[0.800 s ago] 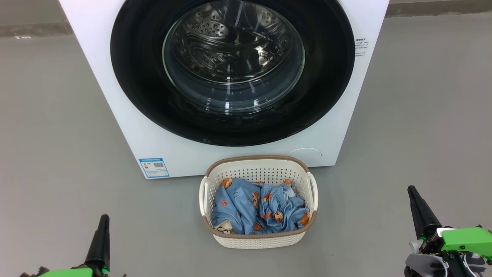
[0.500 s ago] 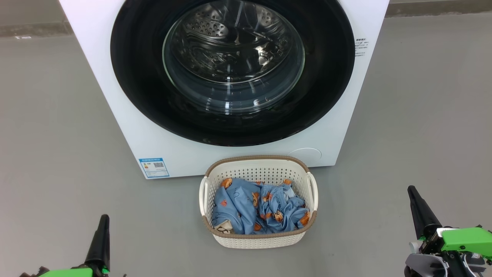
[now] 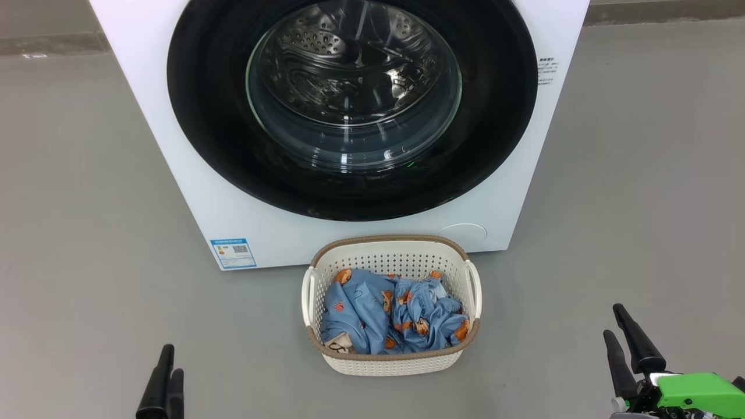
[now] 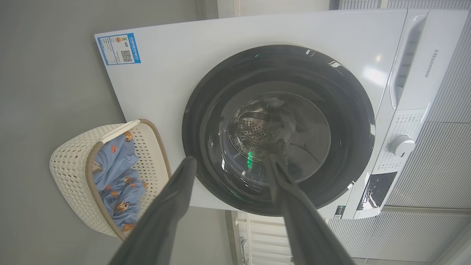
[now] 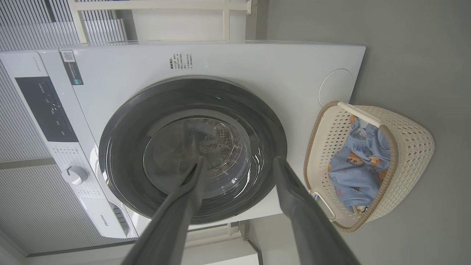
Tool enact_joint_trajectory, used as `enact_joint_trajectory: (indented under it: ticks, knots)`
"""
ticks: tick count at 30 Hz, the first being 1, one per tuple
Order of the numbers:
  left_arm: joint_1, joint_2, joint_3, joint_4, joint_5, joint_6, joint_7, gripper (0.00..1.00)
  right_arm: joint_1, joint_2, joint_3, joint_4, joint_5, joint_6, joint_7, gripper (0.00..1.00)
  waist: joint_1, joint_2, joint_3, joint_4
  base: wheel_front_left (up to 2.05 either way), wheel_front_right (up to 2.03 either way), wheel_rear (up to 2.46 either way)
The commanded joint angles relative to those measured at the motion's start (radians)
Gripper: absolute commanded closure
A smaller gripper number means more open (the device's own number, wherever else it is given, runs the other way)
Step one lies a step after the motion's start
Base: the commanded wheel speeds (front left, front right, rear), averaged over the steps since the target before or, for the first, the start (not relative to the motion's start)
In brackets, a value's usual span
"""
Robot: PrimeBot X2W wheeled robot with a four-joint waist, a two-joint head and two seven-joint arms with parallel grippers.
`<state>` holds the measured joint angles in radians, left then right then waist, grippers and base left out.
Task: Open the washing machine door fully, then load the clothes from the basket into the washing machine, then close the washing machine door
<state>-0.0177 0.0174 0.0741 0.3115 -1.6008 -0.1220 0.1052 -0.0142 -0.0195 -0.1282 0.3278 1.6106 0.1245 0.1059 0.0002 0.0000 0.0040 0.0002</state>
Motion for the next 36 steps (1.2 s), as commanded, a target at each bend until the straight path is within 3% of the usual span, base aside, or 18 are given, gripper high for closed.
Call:
enact_joint_trajectory:
  ticks: [1, 21, 36]
  knots:
    - [-0.032, 0.011, 0.002, -0.027, 0.000, -0.001, -0.008, 0.00, -0.033, -0.010, 0.006, -0.032, 0.004, 0.000, -0.008, 0.00, 0.0010, 0.0000, -0.001, 0.000, 0.00, 0.00, 0.00]
    - [-0.053, 0.020, -0.017, -0.073, 0.021, -0.002, -0.053, 0.00, -0.058, -0.013, 0.046, -0.086, 0.000, 0.001, -0.060, 0.00, -0.0001, 0.0000, 0.001, 0.004, 0.00, 0.00, 0.00]
    - [-0.076, 0.058, -0.064, -0.111, 0.092, -0.003, -0.107, 0.00, -0.083, -0.048, 0.101, -0.129, -0.105, 0.002, -0.111, 0.00, -0.0001, 0.0000, 0.008, 0.009, 0.00, 0.00, 0.00]
